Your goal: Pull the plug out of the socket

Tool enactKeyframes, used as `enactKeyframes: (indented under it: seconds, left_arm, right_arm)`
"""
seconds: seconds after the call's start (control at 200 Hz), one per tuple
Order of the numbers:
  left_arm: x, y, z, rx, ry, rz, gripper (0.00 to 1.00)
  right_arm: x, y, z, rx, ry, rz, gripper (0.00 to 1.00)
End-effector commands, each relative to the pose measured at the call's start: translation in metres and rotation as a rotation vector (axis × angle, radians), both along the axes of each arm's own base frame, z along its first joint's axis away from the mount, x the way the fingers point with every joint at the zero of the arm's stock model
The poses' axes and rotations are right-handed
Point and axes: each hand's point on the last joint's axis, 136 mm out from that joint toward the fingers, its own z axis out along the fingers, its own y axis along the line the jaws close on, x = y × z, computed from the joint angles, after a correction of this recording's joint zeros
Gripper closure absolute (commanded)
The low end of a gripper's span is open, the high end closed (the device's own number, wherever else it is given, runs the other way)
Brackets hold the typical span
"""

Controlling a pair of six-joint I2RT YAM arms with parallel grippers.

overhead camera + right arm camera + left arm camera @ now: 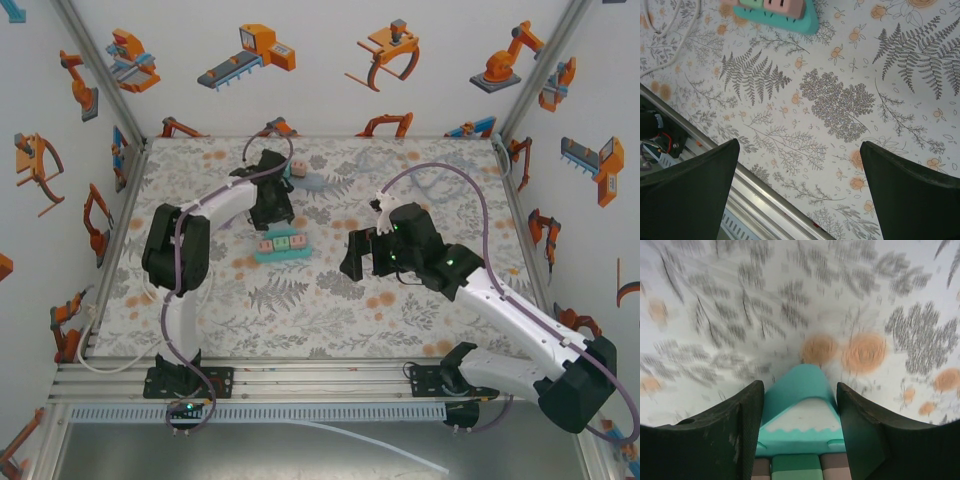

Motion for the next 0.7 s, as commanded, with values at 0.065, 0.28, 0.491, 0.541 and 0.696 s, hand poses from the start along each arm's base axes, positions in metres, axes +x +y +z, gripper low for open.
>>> enactKeyframes:
  seconds: [0.065, 0.28, 0.491, 0.541, 0.696]
  left_arm:
    - [-0.060, -0.017, -0.003, -0.046, 0.101, 0.117, 0.43]
    - [-0.076, -0.041, 0.012, -0.094, 0.085, 0.061, 0.40]
    - [-0.064, -0.042, 0.063, -0.088, -0.033, -0.012, 0.27]
    - [-0.059, -0.039, 0.083, -0.071, -0.090, -0.048, 0.23]
    - [-0.056, -0.043, 0.147, -0.037, -0.312, -0.323, 0.23]
  right_arm:
    - [-0.004, -0.007, 0.001, 0.013, -0.012, -0.038, 0.01]
    - [-0.005, -0.010, 0.004, 0.020, -0.020, -0.054, 0.01]
    - [0.000, -0.015, 0.013, 0.001, -0.081, -0.065, 0.01]
    - [0.003, -0.016, 0.015, -0.009, -0.101, -0.063, 0.01]
    - [0.003, -0.004, 0.026, -0.053, -0.249, 0.088, 0.01]
